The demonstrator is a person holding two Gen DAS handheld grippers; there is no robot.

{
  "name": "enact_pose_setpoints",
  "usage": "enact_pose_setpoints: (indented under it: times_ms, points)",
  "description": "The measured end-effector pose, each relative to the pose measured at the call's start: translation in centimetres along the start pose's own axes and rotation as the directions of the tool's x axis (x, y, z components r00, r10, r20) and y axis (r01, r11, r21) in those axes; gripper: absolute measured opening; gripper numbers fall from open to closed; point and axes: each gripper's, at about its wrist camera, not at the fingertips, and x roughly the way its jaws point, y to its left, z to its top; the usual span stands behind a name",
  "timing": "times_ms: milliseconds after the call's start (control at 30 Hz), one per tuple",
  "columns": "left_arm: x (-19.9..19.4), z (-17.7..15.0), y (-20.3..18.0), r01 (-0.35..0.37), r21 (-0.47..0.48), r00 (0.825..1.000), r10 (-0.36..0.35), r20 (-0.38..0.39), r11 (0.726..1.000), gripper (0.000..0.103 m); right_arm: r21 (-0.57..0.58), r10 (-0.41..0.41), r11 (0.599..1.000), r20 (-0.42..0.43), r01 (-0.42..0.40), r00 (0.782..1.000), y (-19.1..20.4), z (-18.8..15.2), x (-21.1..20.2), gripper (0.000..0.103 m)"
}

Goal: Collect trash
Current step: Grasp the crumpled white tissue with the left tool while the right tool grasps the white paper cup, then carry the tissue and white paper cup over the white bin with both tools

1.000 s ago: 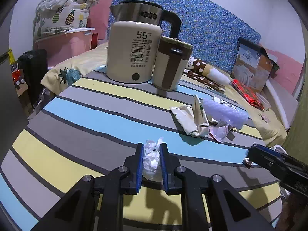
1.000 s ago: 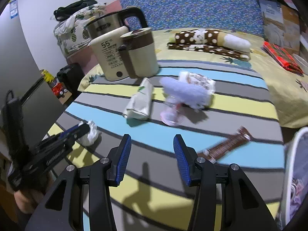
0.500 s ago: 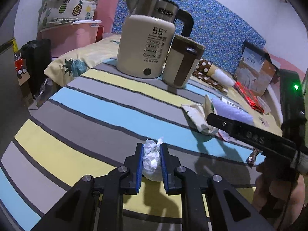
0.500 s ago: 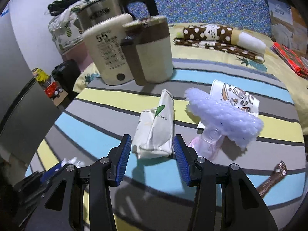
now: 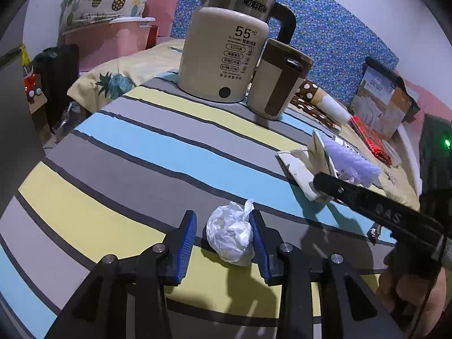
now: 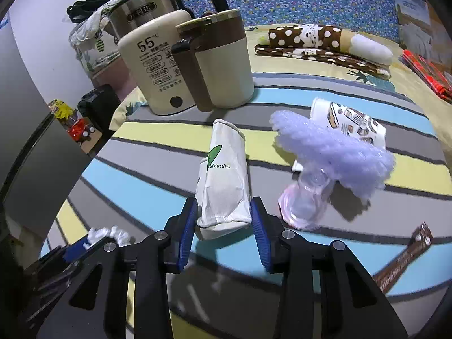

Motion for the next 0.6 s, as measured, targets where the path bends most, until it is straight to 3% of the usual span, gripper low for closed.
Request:
enact_pose_setpoints:
  times_ms: [100,167,600]
  points:
    - [0.3,-0.2,-0.1,0.045,0.002,0.999,-0.045,-0.019,0.999,0.038,0.003,0.016,1.0,0.008,-0.016,1.0,0.0,-0.5,-0.9,0.041]
    - [0.4,-0.3,-0.4,0.07,0.008,0.997,-0.069,-0.029,0.998,0.032,0.003,0.021,1.0,0.012,-0.021,1.0,-0.1,-0.9,-1.4,0.04]
    - [-0.8,-1.4,-2.0,0.081,0.062,0.997,-0.081,-0.01,0.995,0.024,0.023,0.038,0.999,0.024,-0.039,0.999,-1.1,-3.4,-4.7,0.041]
